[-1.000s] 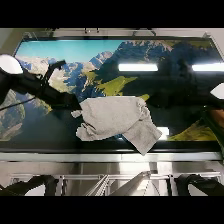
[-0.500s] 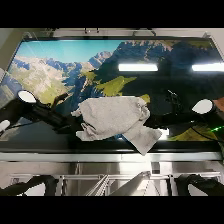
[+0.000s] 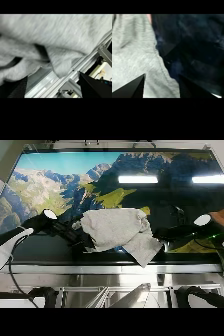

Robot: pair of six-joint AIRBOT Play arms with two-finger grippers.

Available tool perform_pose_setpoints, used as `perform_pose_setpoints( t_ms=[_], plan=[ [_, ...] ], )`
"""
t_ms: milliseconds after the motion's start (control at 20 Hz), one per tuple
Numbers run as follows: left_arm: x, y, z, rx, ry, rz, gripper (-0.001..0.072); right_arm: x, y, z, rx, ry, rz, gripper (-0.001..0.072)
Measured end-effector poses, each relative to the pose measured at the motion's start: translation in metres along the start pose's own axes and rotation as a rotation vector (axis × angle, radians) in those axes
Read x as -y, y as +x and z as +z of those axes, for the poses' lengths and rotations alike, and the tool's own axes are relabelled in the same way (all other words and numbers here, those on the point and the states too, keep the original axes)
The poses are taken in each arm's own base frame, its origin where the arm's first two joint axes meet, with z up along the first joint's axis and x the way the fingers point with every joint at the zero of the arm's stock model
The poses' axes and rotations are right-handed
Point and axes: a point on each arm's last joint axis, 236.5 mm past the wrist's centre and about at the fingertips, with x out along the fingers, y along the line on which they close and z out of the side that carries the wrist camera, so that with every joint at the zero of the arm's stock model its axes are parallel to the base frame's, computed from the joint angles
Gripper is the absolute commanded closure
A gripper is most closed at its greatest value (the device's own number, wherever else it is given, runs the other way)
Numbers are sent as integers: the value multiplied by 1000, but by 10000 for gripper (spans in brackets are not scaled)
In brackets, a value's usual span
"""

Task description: Fold the shirts.

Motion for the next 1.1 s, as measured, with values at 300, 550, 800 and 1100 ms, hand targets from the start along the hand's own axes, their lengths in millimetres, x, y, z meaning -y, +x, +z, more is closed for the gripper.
perform_pose_setpoints(
  t_ms=[300, 550, 800, 1100],
  plan=[
    [8, 14, 20, -20, 67, 33, 688, -13, 33, -16, -92, -17, 55, 695],
    [66, -7, 36, 12, 182, -80, 688, -37, 27, -3, -64, -119, 124, 697],
    [196, -129, 34, 244, 470, -338, 688, -78, -92, 73, 181, -268, 111, 697],
    [311, -318, -30, 769, 843, -413, 686, -152, -310, 124, 705, -445, 32, 697]
  ],
)
